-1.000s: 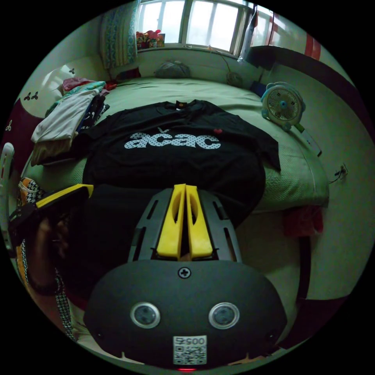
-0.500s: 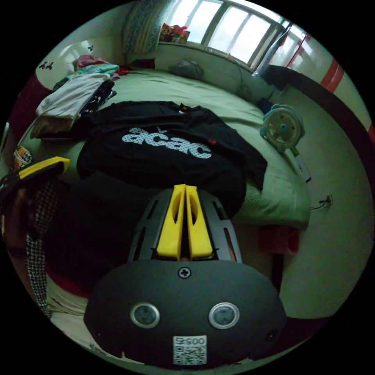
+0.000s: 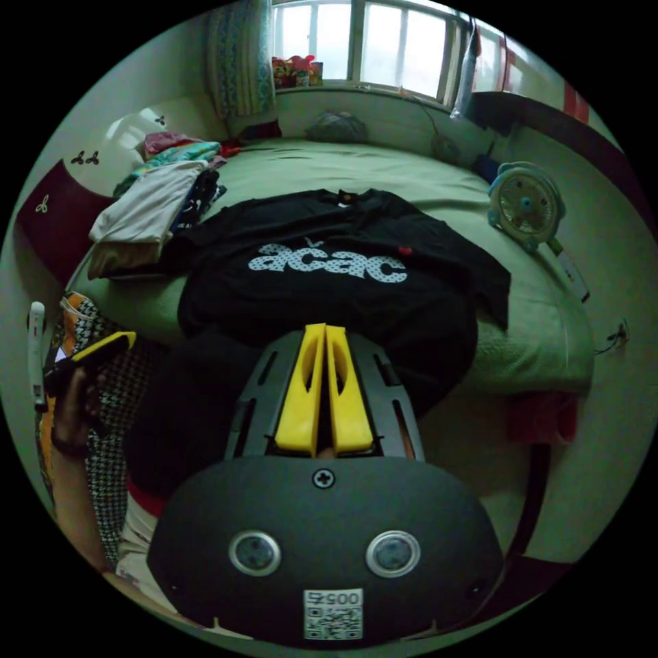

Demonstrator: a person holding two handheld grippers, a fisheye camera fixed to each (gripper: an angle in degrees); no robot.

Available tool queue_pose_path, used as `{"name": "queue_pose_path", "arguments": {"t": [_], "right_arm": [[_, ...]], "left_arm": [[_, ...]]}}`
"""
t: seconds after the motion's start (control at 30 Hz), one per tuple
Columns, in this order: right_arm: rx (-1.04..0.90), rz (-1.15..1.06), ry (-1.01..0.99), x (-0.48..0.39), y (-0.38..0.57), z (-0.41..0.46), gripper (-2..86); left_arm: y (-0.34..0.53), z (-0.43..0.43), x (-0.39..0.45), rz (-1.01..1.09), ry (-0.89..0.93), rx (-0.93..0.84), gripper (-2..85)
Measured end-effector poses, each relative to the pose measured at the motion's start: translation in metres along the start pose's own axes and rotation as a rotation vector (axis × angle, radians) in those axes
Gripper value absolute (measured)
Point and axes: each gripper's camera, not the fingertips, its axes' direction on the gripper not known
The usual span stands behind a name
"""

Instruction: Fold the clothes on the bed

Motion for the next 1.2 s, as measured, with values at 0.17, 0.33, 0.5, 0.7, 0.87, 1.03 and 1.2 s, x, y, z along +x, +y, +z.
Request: {"name": "queue_pose_path", "arguments": {"t": [0.17,0.33,0.5,0.7,0.87,1.03,1.2], "right_arm": [[-0.008,-0.036,-0.099,-0.022,-0.039,0.020,-1.2],[-0.010,-0.062,-0.155,-0.041,-0.076,0.046,-1.0],[-0.073,-0.081,-0.176,-0.061,-0.118,0.086,3.2],[-0.093,-0.130,-0.152,-0.078,-0.178,0.121,7.4],[-0.030,-0.213,-0.173,-0.098,-0.233,0.139,7.6],[0.049,-0.324,-0.205,-0.132,-0.284,0.162,7.7],[-0.005,-0.390,-0.267,-0.158,-0.336,0.216,8.4]], "left_arm": [[-0.017,0.013,-0.023,-0.002,0.008,-0.031,-0.2],[-0.034,0.028,-0.035,0.034,0.060,-0.063,-0.1],[-0.053,0.043,-0.042,0.062,0.062,-0.092,0.0],[-0.087,0.047,-0.055,0.031,0.117,-0.026,3.7],[-0.121,0.036,-0.055,0.009,0.069,0.111,8.1],[-0.142,0.033,-0.040,0.035,-0.070,0.221,9.4],[-0.162,0.050,-0.026,0.067,-0.123,0.186,11.2]]}}
